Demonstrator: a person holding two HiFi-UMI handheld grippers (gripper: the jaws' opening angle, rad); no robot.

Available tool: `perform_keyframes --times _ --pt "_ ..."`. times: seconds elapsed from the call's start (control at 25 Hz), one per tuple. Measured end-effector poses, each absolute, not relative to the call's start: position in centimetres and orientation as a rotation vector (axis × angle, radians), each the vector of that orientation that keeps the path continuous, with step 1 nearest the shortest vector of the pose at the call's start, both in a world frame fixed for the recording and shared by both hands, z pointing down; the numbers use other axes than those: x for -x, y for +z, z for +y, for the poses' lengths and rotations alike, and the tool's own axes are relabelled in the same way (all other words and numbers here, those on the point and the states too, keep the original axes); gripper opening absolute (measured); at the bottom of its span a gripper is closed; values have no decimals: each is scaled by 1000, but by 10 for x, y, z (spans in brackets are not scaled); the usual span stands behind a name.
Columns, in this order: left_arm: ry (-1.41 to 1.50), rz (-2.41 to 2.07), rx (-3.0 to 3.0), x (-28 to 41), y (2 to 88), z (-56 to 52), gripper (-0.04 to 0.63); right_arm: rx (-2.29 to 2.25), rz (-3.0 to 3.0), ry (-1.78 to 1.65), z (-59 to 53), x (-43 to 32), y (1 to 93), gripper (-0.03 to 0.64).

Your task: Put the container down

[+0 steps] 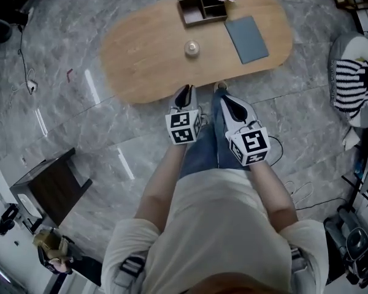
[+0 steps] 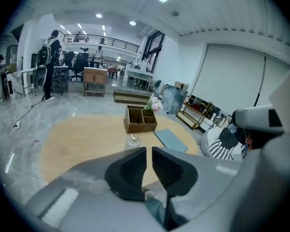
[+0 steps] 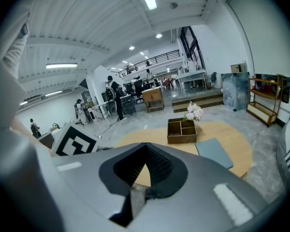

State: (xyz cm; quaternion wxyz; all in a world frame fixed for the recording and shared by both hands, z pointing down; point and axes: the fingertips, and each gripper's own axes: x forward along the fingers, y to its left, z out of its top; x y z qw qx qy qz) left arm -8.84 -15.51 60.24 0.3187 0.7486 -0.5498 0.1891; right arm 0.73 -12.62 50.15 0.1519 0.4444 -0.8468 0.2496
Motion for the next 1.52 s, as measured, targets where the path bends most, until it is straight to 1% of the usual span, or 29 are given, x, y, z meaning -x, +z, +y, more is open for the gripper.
perform_keyframes --times 0.04,0.12,0.52,0.84,1.16,1.52 --pt "491 -1455 -1972 91 594 -151 27 -1284 -2433 708 -123 -7 496 -2" --pt "470 -1459 -1981 94 576 -142 2 -1294 -2440 691 -117 -6 486 -2" --pt "347 -1406 -2079 93 486 -105 2 -1320 -2487 605 -87 -8 436 -2" --pt "278 -1377 -2130 95 435 -82 2 -1312 -2538 534 -69 -6 397 -2" --pt "237 -1355 -2175 105 401 -71 2 -1295 -2589 514 -63 3 373 -2" --pt "198 -1392 -2172 119 396 -65 2 -1249 -2620 448 -59 9 366 -3"
